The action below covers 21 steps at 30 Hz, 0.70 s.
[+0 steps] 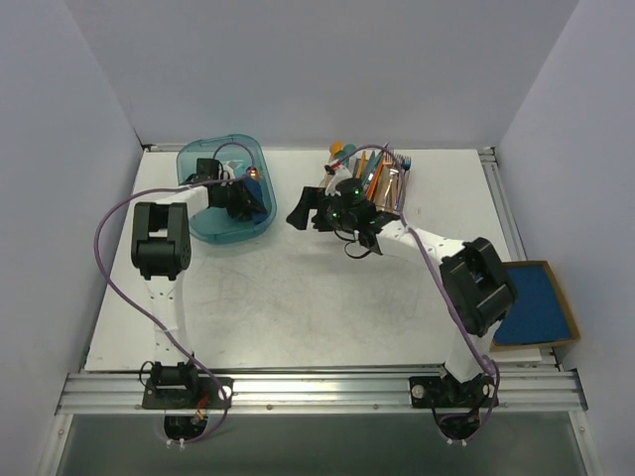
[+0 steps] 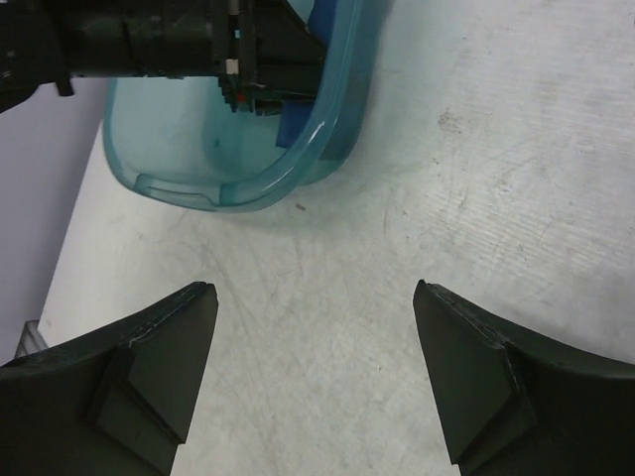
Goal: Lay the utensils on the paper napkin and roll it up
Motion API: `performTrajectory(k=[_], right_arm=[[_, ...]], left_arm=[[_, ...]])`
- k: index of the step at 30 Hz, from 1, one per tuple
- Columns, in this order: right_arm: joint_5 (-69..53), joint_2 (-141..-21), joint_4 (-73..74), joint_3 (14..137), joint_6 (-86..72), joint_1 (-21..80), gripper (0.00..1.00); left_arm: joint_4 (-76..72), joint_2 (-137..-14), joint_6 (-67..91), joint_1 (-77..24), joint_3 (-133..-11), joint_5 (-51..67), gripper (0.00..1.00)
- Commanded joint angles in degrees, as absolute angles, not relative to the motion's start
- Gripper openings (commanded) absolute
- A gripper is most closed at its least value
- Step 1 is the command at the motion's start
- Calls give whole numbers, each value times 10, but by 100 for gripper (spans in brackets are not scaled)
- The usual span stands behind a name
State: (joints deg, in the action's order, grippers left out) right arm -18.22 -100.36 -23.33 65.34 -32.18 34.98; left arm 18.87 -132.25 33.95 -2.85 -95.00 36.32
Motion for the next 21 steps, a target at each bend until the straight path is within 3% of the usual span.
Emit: performTrajectory(k=[1,14,21], right_arm=[[-146,-1055,-199,708,-316,366,82],[-71,-1209,-144,906,-337,393,81],[-31,-1266,-100,971,-339,395,68]], left_arm=[[173,-1330,336,-56,-891,331,30],[101,-1288,354,-69,-804,354,27],[110,-1298,350,-67,-825,357,27]])
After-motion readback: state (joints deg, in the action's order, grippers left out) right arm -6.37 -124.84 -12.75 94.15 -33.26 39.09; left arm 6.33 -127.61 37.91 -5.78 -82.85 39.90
